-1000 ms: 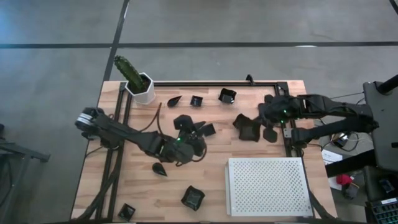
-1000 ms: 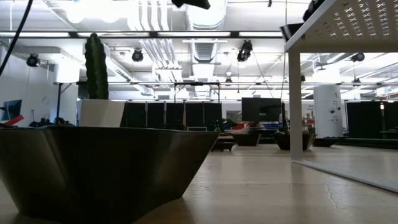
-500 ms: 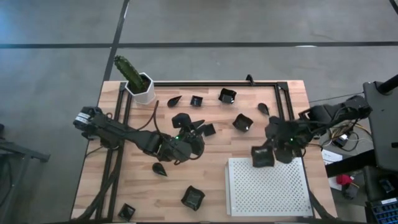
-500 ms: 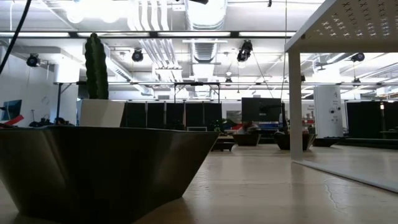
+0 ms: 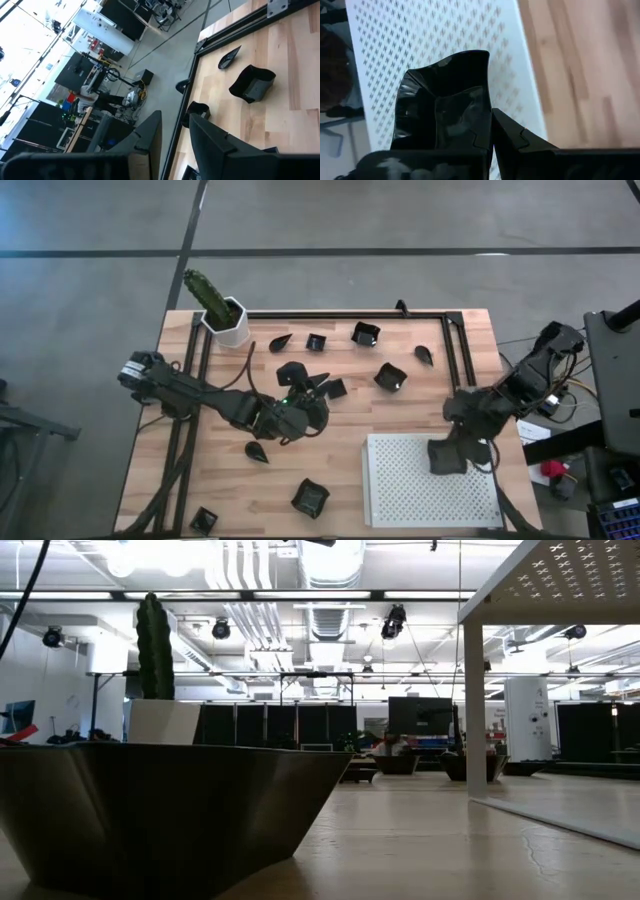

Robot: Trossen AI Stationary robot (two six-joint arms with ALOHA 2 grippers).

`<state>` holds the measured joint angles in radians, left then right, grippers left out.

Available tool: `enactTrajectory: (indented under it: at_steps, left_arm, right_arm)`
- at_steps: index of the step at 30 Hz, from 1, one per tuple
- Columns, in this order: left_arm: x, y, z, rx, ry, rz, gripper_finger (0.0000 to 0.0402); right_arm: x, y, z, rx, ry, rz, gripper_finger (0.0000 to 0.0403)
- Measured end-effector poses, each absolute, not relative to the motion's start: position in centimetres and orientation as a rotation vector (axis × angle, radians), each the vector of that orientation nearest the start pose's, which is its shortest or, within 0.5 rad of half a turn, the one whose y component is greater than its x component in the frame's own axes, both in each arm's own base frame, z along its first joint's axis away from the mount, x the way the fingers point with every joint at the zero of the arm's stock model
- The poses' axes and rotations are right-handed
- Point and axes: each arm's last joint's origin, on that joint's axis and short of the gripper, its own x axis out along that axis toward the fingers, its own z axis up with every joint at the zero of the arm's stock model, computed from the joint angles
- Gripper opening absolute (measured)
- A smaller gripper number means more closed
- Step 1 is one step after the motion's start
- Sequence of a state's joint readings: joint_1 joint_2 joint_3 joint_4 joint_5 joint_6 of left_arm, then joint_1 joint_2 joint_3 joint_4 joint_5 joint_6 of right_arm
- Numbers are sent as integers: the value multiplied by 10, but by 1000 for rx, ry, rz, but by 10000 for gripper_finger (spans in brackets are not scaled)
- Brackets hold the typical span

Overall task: Pick & Place Mini shaped plates
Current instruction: Put the distorted square plate on the shelf

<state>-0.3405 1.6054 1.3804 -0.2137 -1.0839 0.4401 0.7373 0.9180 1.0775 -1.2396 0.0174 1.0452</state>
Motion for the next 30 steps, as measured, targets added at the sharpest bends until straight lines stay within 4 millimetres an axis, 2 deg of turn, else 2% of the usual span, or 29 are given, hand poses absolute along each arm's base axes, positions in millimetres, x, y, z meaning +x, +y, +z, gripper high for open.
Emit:
enactTrajectory:
  at_steps: [15,30]
  left_arm:
    - [344,-95,336,704,497,612,101]
    - [344,-95,336,703,496,613,101]
  right_arm:
    - [73,125,318,615,1407,-24,8]
    - [77,140,308,491,1471,12,9]
